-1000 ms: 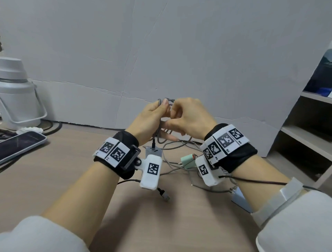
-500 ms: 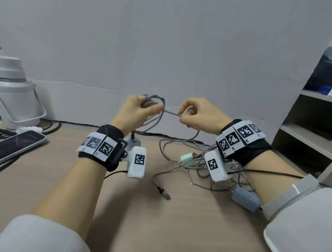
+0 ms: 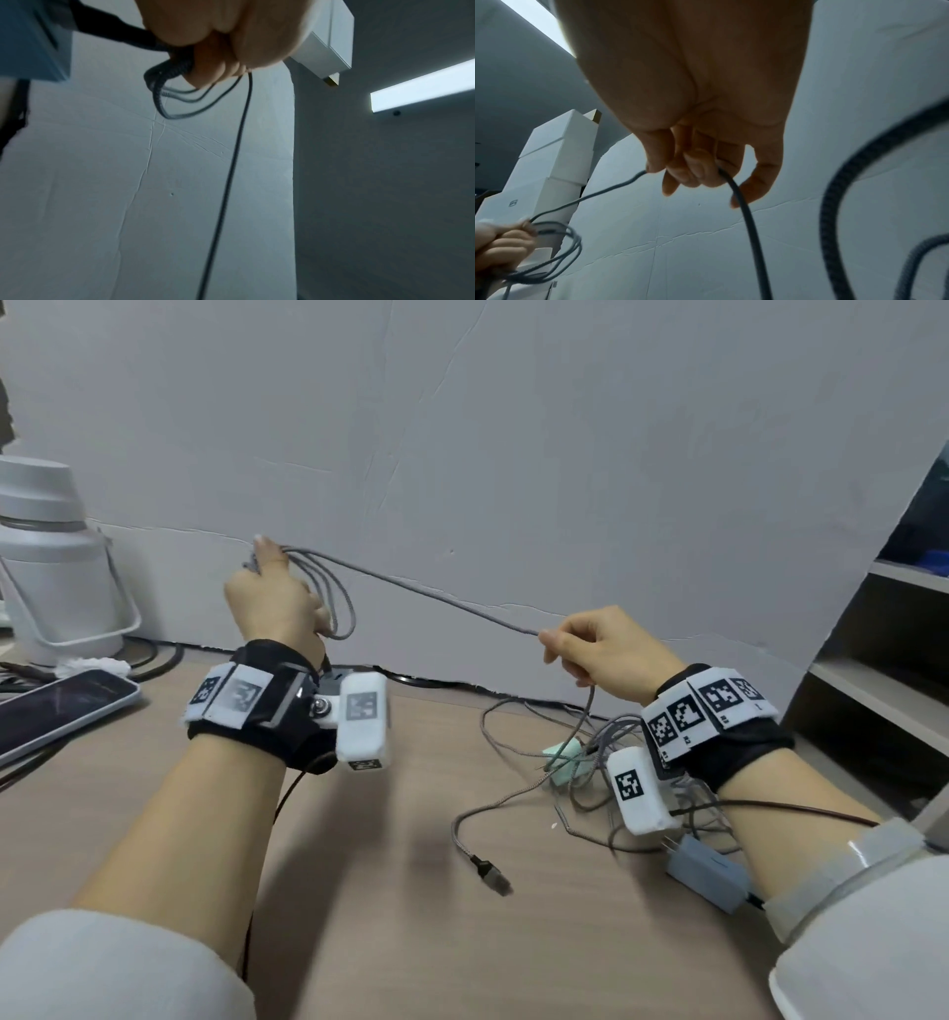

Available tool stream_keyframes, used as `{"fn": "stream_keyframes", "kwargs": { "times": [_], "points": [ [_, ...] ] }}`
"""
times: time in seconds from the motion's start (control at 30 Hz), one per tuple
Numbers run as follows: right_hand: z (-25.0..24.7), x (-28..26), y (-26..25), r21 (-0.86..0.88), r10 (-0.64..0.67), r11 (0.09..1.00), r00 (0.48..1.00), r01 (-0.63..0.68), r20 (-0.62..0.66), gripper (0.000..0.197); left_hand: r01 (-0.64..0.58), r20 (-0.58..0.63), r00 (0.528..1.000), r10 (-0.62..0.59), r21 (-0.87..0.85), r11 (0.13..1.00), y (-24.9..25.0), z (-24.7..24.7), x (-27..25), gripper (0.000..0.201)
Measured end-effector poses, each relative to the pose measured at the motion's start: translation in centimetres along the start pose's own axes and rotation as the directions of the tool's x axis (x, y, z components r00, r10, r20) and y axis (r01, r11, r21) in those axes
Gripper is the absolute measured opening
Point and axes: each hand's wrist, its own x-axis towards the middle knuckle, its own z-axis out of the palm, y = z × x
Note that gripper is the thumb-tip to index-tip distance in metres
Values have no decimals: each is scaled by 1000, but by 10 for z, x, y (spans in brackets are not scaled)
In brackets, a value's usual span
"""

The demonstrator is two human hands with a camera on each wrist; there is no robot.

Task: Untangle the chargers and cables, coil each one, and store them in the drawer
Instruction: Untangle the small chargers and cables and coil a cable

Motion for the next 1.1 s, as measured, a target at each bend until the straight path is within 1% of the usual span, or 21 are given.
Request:
{"fn": "stream_keyframes", "kwargs": {
  "times": [0.03, 0.1, 0.17, 0.2, 0.23, 0.3, 0.37, 0.43, 0.53, 0.6, 0.67, 0.7, 0.83, 0.9, 0.93, 0.97, 1.03, 1.07, 1.1],
  "points": [
    [2, 1, 1, 9, 12, 1000, 999, -11, -46, 33, 25, -11, 1000, -26, -27, 999, 1, 0, -1, 39],
    [8, 4, 0, -37, 5, 999, 981, -12, -195, 32, 98, 9, 995, -98, -20, 995, 2, 4, -7, 41],
    [14, 7, -7, -88, -13, 996, 940, -18, -340, 33, 172, 85, 981, -175, 41, 984, 1, 12, -19, 43],
    [17, 8, -12, -112, -19, 993, 925, -25, -379, 34, 182, 142, 971, -192, 80, 980, -2, 17, -26, 43],
    [20, 10, -18, -141, -28, 990, 921, -29, -389, 35, 171, 204, 960, -193, 119, 978, -5, 22, -34, 43],
    [27, 12, -28, -210, -36, 977, 941, -38, -337, 35, 121, 327, 929, -173, 174, 977, -11, 30, -49, 38],
    [35, 10, -40, -287, -26, 957, 978, -36, -208, 35, 96, 436, 882, -177, 201, 975, -15, 38, -62, 37],
    [41, 6, -50, -357, -28, 934, 997, 1, -70, 36, 75, 506, 842, -184, 228, 971, -18, 44, -72, 38],
    [44, 1, -59, -384, -41, 919, 991, 87, 127, 32, 24, 573, 801, -174, 259, 965, -21, 46, -81, 36],
    [42, -3, -62, -342, -65, 930, 974, 138, 217, 30, 37, 614, 765, -196, 262, 964, -22, 45, -86, 33],
    [39, -5, -63, -273, -108, 946, 965, 173, 237, 28, 80, 653, 715, -249, 278, 957, -22, 43, -89, 32],
    [36, -5, -62, -248, -112, 953, 965, 171, 235, 28, 71, 674, 689, -265, 301, 951, -21, 41, -90, 31],
    [31, -7, -60, -187, -106, 972, 974, 145, 202, 26, -122, 741, 623, -250, 407, 905, -24, 37, -89, 30],
    [29, -8, -61, -126, -123, 982, 983, 140, 137, 30, -220, 785, 575, -229, 418, 881, -25, 36, -89, 35],
    [28, -9, -61, -100, -125, 986, 987, 135, 102, 31, -274, 800, 562, -211, 420, 865, -26, 36, -89, 37],
    [26, -9, -62, -72, -121, 989, 990, 127, 76, 30, -312, 802, 565, -196, 427, 849, -25, 36, -89, 39],
    [23, -9, -63, -7, -105, 994, 992, 106, 70, 28, -324, 779, 593, -204, 462, 825, -25, 37, -87, 35],
    [21, -9, -63, 17, -99, 995, 992, 98, 77, 26, -330, 776, 592, -216, 478, 814, -25, 37, -85, 34],
    [19, -8, -63, 38, -92, 995, 992, 89, 83, 25, -348, 786, 574, -230, 488, 801, -24, 36, -83, 35]
  ]
}}
